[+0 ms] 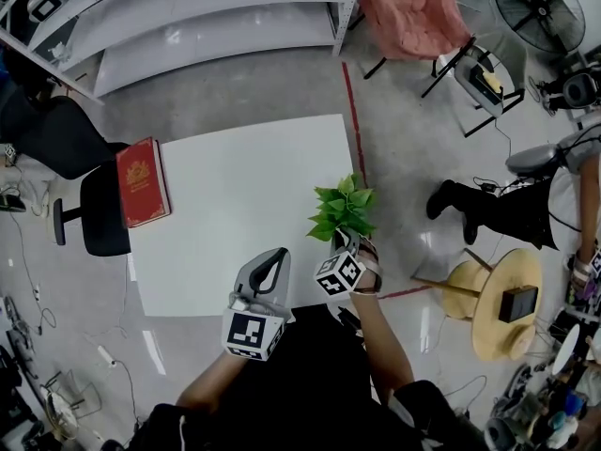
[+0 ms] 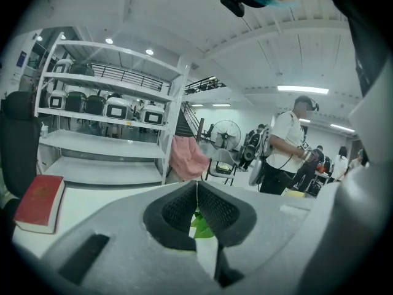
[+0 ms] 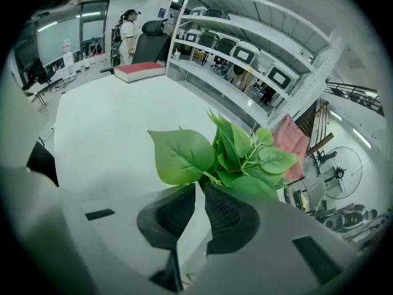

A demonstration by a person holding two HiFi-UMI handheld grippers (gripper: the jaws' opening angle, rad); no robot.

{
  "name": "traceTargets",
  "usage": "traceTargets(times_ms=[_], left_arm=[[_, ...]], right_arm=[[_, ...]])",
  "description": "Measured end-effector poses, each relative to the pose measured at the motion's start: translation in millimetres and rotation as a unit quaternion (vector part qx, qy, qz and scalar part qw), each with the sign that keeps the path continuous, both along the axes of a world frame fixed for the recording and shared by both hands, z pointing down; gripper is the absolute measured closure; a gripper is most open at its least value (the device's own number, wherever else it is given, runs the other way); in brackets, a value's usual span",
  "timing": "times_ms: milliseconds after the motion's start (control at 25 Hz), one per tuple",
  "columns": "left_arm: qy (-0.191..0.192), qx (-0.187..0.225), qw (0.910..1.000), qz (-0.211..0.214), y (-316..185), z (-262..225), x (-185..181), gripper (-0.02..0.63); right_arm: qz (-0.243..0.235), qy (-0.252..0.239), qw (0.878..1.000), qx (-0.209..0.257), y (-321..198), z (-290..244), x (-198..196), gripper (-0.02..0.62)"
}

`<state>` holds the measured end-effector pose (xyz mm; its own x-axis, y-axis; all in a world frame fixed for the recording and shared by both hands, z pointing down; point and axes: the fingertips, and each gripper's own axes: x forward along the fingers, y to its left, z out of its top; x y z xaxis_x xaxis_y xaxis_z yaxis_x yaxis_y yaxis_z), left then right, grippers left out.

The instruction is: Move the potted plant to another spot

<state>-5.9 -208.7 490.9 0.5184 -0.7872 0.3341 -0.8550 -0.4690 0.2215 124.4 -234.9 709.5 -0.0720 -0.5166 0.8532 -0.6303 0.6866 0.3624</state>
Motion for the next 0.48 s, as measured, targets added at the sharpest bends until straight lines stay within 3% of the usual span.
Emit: traceTargets(times_ms=[480], left_arm=[[0.003, -0.014, 0.9999, -0.003, -6.5, 3.3, -3.2, 0.588]], right_arm=[[-0.046, 0.06, 0.997, 0.0, -9.6, 13.9, 0.7, 0.58]])
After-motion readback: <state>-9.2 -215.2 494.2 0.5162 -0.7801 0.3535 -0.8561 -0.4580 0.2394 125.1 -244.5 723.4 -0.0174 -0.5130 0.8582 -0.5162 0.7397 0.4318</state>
